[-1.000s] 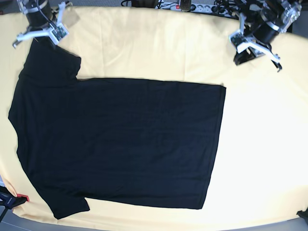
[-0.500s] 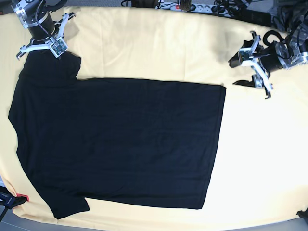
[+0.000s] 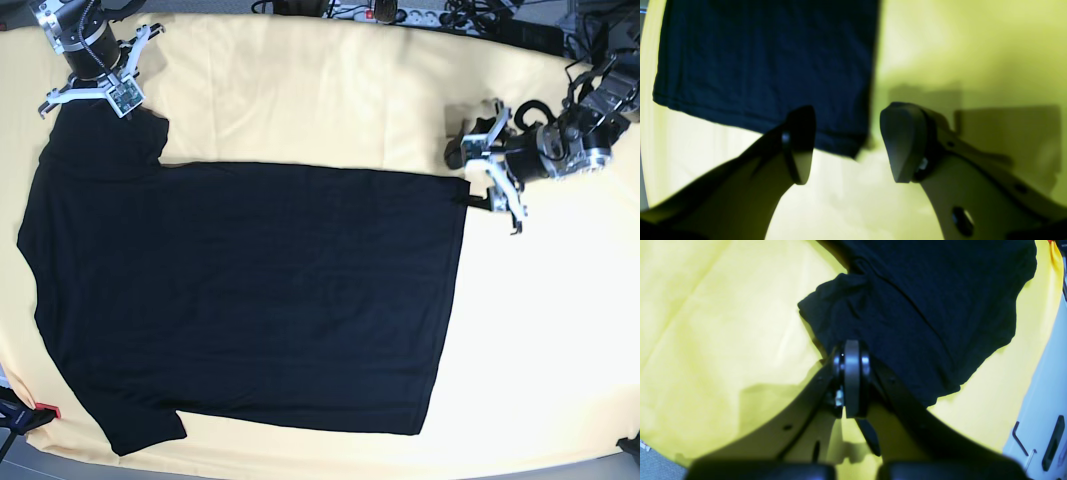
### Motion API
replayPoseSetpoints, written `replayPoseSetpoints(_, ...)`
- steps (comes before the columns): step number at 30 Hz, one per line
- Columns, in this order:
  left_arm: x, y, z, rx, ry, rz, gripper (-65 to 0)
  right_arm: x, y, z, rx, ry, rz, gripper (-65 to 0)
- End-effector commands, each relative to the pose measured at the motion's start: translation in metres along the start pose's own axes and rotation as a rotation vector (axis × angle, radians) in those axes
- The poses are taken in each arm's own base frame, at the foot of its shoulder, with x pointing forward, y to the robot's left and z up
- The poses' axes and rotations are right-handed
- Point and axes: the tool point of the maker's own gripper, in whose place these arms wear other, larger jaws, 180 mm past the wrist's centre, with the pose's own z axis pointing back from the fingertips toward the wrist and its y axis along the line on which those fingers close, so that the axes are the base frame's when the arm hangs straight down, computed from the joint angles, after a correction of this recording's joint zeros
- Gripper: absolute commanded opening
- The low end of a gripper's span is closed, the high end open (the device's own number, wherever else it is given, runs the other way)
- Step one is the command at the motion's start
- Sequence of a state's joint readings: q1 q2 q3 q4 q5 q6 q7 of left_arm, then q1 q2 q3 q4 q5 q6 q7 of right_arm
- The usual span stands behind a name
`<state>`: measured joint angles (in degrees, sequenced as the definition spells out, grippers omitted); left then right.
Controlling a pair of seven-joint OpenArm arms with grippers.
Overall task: Fold the T-shirt properly
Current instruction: 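Move both grippers to the shirt's shoulder and hem corners and grasp, then lift the shirt edge with both grippers and pull it toward the robot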
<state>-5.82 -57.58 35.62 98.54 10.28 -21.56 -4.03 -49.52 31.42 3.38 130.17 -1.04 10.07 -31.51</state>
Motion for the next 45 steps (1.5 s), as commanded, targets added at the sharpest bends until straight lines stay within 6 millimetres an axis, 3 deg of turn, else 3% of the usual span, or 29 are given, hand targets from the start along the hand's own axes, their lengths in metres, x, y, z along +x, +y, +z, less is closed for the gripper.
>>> replayPoseSetpoints(1,-0.003,0.012,0.002,0.019,0.014,-0.020,-28.8,0.005,-0.004,0.003,-0.013,-0.020,0.012,-65.0)
replayPoseSetpoints(10,0.009,0.037,-0.029,0.033,-0.030,-0.018,-30.9,0.000,-0.009,0.003,-0.037,0.012,-0.004,-64.4)
replayPoseSetpoints(11,0.010,0.040,-0.030,0.039,-0.030,-0.020,-35.5,-0.003,-0.008,0.003,-0.033,0.023,0.001,-58.4)
replayPoseSetpoints(13,0.010,0.045,-0.030,0.049,-0.021,-0.012,-51.1,-0.008,0.000,0.003,0.009,0.050,0.030,-45.0)
replayPoseSetpoints(15,0.007,0.048,-0.029,0.055,-0.002,0.017,-65.0,-0.012,0.009,0.005,0.054,0.067,0.055,-35.5)
replayPoseSetpoints(21,0.003,0.055,-0.028,0.093,0.022,0.041,-65.0,-0.028,0.018,0.002,0.093,0.102,0.064,-33.9)
replayPoseSetpoints(26,0.003,0.055,-0.028,0.091,0.022,0.041,-65.0,-0.075,0.007,-0.023,0.056,0.218,0.035,-33.6)
replayPoseSetpoints(30,0.003,0.055,-0.028,0.091,0.019,0.045,-65.0,-0.092,-0.007,-0.035,0.007,0.266,0.041,-33.7)
replayPoseSetpoints(36,0.004,0.055,-0.029,0.091,0.017,0.047,-65.0,-0.086,-0.022,-0.048,-0.028,0.251,0.033,-35.0)
replayPoseSetpoints(38,0.004,0.055,-0.029,0.091,0.017,0.047,-65.0,-0.082,-0.029,-0.050,-0.052,0.241,0.028,-45.8)
replayPoseSetpoints(40,0.004,0.055,-0.028,0.091,0.018,0.047,-65.0,-0.080,-0.039,-0.050,-0.103,0.245,0.018,-63.1)
replayPoseSetpoints(45,0.008,0.055,-0.025,0.088,0.012,0.031,-65.0,-0.068,-0.064,-0.038,-0.234,0.268,0.047,-65.0)
